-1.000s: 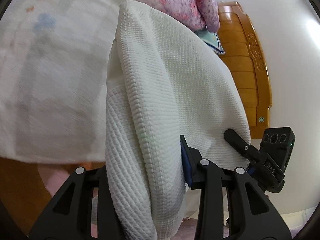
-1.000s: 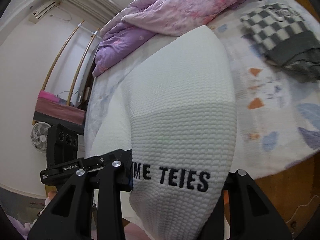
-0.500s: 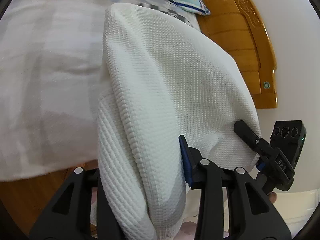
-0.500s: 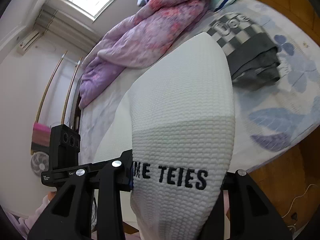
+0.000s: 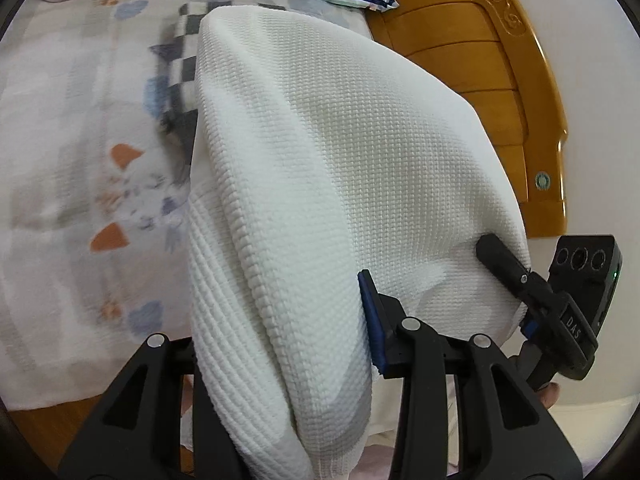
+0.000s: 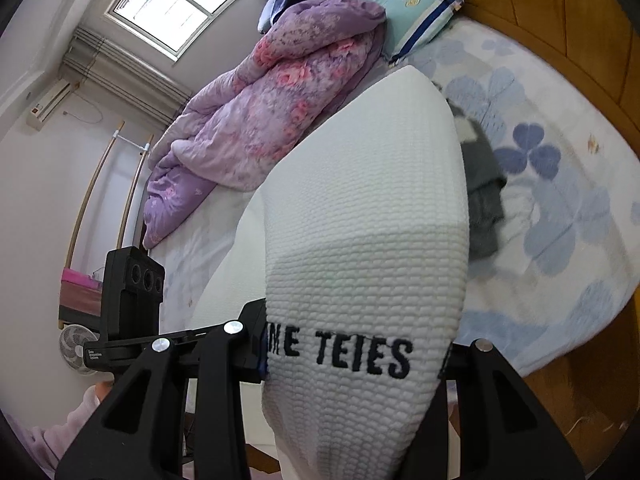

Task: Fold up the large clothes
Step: 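Carry the lifted jacket bundle with both tools toward the checkered garment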

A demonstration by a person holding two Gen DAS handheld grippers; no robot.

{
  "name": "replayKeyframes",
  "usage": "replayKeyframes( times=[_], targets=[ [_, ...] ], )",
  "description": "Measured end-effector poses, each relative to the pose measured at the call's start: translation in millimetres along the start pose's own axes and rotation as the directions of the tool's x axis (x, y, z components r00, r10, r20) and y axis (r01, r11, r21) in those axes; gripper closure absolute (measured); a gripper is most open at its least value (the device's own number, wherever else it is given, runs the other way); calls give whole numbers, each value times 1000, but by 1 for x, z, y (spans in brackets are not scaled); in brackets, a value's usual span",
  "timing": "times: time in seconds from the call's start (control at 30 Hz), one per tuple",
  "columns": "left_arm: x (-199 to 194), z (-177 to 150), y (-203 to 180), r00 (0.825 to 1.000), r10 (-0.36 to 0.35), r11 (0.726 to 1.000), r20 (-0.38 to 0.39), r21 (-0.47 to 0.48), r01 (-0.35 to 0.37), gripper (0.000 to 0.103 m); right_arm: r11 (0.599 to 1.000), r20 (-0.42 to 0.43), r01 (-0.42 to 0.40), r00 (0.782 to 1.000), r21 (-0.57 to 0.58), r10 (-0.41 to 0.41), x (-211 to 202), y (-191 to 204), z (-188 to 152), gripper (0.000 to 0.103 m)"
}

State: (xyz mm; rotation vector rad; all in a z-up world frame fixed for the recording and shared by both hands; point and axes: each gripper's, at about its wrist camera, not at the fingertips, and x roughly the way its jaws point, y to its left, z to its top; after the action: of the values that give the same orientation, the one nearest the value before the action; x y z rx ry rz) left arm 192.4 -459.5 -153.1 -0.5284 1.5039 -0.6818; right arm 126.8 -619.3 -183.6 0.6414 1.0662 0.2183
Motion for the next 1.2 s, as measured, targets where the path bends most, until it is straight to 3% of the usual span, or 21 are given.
replayKeyframes(
  times=[0.37, 0.57, 0.8, 1.07, 1.2],
  targets=[
    [29, 76, -46, 994, 82, 997, 68, 1, -82, 65, 998, 17, -65, 998, -25, 65, 8, -44, 86, 68],
    [39, 104, -45, 988, 113, 993, 110, -36, -109, 64, 993, -13, -109, 994, -49, 109, 33, -56, 125, 68],
    [82, 150, -39, 983, 146, 988, 110, -76, -138, 64, 992, -77, -120, 990, -24, 118, 69, -94, 164, 68],
    [107, 181, -24, 962, 196, 976, 190, -132, -173, 64, 968, -156, -251, 956, 2, 248, 124, -144, 207, 68],
    [127, 191, -7, 954, 226, 966, 199, -171, -194, 64, 966, -214, -258, 944, -1, 252, 158, -163, 217, 68]
  ],
)
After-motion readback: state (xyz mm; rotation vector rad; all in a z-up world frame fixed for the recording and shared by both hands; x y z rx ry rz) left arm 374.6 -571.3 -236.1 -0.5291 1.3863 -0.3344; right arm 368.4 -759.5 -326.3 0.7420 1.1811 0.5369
